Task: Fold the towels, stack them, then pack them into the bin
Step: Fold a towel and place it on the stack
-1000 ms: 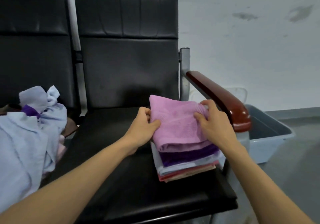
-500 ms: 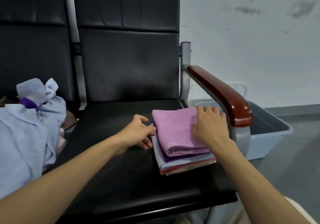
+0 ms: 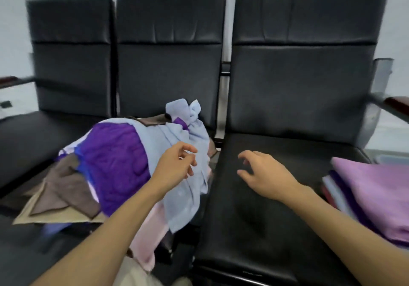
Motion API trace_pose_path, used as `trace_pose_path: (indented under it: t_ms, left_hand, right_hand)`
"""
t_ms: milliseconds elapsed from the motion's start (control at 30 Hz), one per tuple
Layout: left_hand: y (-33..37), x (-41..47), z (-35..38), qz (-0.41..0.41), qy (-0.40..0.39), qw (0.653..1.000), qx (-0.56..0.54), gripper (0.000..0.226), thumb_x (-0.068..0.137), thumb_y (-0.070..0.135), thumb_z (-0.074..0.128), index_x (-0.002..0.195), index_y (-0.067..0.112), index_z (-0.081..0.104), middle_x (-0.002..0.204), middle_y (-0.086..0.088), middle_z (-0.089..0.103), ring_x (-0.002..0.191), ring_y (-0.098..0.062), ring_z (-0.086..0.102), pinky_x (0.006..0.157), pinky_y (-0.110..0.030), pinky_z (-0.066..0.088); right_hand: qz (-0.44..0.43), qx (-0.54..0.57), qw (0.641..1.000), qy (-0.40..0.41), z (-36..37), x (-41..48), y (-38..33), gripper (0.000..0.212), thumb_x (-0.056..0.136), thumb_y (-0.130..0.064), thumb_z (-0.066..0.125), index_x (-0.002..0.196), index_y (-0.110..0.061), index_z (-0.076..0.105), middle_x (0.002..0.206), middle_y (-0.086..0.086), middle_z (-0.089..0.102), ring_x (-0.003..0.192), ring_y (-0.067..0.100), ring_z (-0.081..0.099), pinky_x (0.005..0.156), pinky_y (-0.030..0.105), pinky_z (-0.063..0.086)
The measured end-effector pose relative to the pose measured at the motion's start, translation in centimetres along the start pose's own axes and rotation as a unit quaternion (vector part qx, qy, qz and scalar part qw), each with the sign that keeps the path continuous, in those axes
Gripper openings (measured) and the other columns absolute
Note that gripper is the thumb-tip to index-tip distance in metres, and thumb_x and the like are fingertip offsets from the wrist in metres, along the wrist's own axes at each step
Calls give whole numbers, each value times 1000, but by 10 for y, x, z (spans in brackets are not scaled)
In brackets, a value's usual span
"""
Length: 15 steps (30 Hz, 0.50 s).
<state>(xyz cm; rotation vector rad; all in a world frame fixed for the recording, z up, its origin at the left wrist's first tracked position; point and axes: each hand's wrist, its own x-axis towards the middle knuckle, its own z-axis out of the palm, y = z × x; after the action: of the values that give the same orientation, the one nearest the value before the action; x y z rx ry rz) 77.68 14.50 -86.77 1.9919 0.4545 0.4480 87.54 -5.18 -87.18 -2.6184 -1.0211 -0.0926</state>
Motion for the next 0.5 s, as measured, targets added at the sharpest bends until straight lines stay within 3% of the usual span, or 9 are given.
trace_pose_path:
  t_ms: [133,233,367,433,500]
  left_hand:
    - [-25,0,-39,-31,145,988,-45,15,93,10,48,94,15,62,77,-6,64,62,-16,57,50,-17,43]
    - [-40,0,-57,-49,223,971,-70,12,91,13,50,90,19,61,83,-1,65,77,-19,61,73,-34,52]
    - [-47,1,-65,-69,242,966,-60,9,91,12,52,95,20,56,88,6,60,87,-16,59,85,-37,50]
    - [-49,4,-63,-74,232,968,-57,12,89,13,54,100,19,55,89,4,61,90,-17,59,87,-39,50]
    - [-50,7,-60,-82,215,972,-56,16,88,14,56,103,18,55,91,0,62,90,-17,59,86,-39,50]
  right_hand:
    - [27,138,989,-49,35,54,-56,35,91,-37,57,121,-17,55,106,-1,63,99,19,59,80,28,45]
    - [72,191,978,-35,63,88,-79,44,92,-35,57,129,-10,51,123,7,60,112,23,56,86,26,41]
    - [105,193,976,-16,91,118,-85,51,90,-36,60,130,-8,46,132,11,53,123,31,48,97,35,40]
    - [134,183,974,22,97,126,-85,38,88,-36,61,120,-16,56,121,6,60,118,29,51,97,38,40]
    - [124,172,974,77,95,128,-90,16,89,-28,58,89,-15,67,91,3,68,101,27,57,82,34,39]
